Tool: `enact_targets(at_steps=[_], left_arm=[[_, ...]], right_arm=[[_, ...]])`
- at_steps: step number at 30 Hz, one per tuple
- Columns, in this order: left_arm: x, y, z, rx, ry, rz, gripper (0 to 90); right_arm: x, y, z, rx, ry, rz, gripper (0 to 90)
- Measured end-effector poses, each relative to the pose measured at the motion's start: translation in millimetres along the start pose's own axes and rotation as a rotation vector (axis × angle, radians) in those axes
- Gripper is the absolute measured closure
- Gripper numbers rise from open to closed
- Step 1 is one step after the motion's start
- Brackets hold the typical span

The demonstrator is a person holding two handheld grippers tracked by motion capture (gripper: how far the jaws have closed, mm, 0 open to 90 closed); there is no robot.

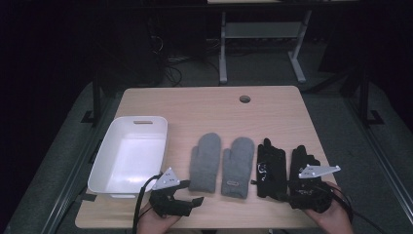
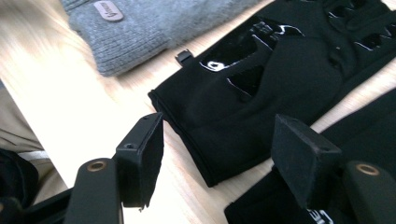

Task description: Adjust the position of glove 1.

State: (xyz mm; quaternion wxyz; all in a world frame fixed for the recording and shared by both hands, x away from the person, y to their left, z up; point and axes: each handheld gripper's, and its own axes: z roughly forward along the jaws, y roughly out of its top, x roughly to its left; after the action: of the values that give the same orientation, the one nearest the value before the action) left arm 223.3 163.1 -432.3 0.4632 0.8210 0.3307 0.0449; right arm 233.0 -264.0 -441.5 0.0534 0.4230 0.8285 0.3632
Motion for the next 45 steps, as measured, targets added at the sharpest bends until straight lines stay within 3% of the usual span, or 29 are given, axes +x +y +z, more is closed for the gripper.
enact_targets(at_steps=[14,26,32,39,45], left_arm=[[0.0,-3.1,-2.0,-0.006,0.007,0.005,23.1],[-1.2,-1.6,-5.0,-0.033,0.012,0.005,23.0],[-2.6,-2.0,-5.9,-0.034,0.016,0.013,22.8],[-2.3,-1.1,-7.0,-0.039,0.020,0.028,22.7],[-0.1,-1.3,-6.8,-0.035,0.020,0.018,22.8]], right_arm=[[9.6,24.1,9.7,0.052,0.024,-0.062,34.4],[21.5,55.1,6.7,0.043,0.030,-0.138,33.7],[25.0,72.9,2.7,0.033,0.034,-0.152,33.5],[31.7,97.5,14.5,0.077,0.054,-0.194,32.5],[37.5,115.8,22.7,0.090,0.069,-0.224,32.5]])
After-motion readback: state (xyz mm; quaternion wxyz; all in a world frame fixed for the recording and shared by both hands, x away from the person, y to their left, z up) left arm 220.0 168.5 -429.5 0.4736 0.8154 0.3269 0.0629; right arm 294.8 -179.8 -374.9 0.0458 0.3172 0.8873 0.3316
